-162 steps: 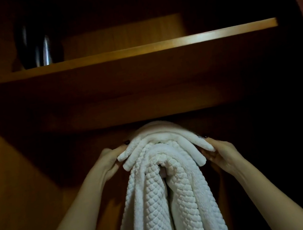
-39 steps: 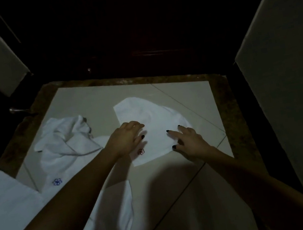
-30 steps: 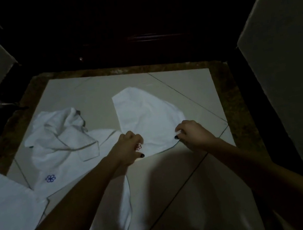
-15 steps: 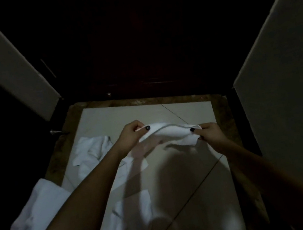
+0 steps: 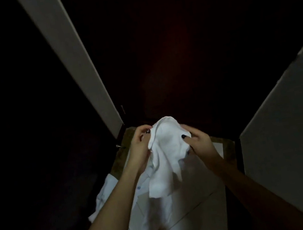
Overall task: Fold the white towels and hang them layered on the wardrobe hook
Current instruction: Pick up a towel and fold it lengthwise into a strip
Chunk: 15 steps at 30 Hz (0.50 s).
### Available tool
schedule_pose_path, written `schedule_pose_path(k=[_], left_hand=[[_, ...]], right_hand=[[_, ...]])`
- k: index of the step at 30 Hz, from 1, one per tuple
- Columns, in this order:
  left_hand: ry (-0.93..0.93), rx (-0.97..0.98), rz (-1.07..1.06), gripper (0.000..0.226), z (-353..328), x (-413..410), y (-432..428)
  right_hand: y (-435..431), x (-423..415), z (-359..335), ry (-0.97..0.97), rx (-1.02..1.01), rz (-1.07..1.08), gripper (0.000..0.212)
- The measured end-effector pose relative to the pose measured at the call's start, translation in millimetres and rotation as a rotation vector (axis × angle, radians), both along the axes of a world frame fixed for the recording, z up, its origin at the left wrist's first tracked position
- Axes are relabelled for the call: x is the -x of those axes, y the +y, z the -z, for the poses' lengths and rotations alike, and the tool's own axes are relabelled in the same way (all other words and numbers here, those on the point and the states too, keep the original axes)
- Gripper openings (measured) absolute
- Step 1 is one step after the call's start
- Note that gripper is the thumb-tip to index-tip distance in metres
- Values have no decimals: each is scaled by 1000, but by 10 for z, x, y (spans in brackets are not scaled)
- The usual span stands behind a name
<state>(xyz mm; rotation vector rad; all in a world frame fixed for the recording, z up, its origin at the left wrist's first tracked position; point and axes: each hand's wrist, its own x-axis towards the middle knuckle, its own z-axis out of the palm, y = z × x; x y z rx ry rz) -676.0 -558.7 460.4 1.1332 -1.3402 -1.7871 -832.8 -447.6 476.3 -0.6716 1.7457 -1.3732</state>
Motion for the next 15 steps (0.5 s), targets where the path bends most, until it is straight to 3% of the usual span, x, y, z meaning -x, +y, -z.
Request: schedule_pose_path(k=[5, 8, 11, 14, 15], left_hand=[[150, 22, -94, 15, -1533, -359, 235], [284, 36, -135, 19, -2291, -654, 399], [447, 50, -122, 11, -2862, -994, 646], [568, 48, -40, 64, -3247, -1414, 952], [587, 64, -30, 72, -3359, -1576, 1068]], right_hand=[[184, -461, -1660, -196, 110, -211, 19], [288, -688, -2410, -98, 188, -350, 31], [377, -952, -2988, 71, 269, -342, 30], [488, -1333, -3414, 276, 362, -378, 23], [546, -1490, -3538, 315, 399, -401, 22]])
